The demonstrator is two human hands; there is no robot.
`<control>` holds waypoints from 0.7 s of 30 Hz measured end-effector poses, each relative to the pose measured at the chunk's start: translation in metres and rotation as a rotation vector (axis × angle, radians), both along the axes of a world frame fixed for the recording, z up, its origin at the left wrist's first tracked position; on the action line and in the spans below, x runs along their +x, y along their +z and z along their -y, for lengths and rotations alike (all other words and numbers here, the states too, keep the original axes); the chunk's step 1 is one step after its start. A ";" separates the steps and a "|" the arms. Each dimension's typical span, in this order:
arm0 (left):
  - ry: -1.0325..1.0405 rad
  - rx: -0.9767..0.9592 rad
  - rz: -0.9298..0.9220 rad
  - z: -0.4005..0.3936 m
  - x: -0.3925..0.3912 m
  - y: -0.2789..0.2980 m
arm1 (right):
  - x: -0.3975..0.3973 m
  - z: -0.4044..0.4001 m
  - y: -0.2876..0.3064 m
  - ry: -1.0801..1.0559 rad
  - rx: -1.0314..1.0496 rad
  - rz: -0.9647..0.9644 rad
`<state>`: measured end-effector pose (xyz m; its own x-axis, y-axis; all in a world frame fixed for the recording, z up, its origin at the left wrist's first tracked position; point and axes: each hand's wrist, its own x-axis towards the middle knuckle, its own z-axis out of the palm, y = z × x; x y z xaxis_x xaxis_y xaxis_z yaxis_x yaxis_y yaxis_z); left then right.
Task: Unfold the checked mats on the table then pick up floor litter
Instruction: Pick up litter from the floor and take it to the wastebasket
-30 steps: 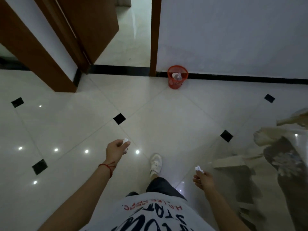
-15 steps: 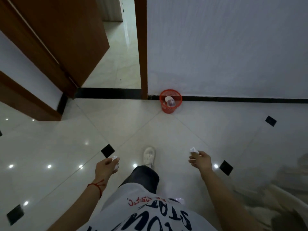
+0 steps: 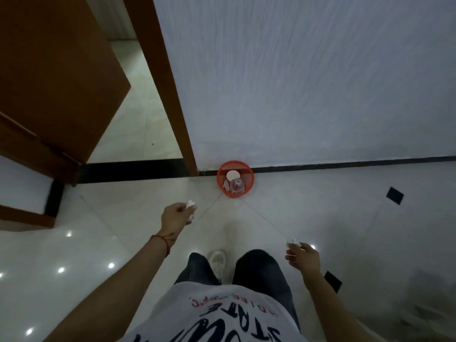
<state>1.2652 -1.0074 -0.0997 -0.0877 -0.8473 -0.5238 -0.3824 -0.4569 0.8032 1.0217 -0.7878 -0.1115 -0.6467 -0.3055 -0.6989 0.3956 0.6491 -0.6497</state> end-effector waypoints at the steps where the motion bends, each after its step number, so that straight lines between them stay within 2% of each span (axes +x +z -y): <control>1: -0.013 -0.009 -0.009 0.013 -0.019 0.003 | -0.008 0.004 -0.004 -0.005 0.016 0.016; 5: -0.012 -0.020 -0.007 0.054 -0.082 0.002 | -0.046 0.032 -0.020 0.006 0.064 0.077; 9: 0.037 0.057 0.025 0.066 -0.119 -0.022 | -0.093 0.071 -0.032 0.061 0.088 0.102; 16: 0.108 0.212 0.119 0.074 -0.155 -0.090 | -0.151 0.154 -0.079 0.144 0.096 0.110; 21: 0.128 0.267 0.176 0.095 -0.179 -0.163 | -0.158 0.216 -0.148 0.191 0.090 0.156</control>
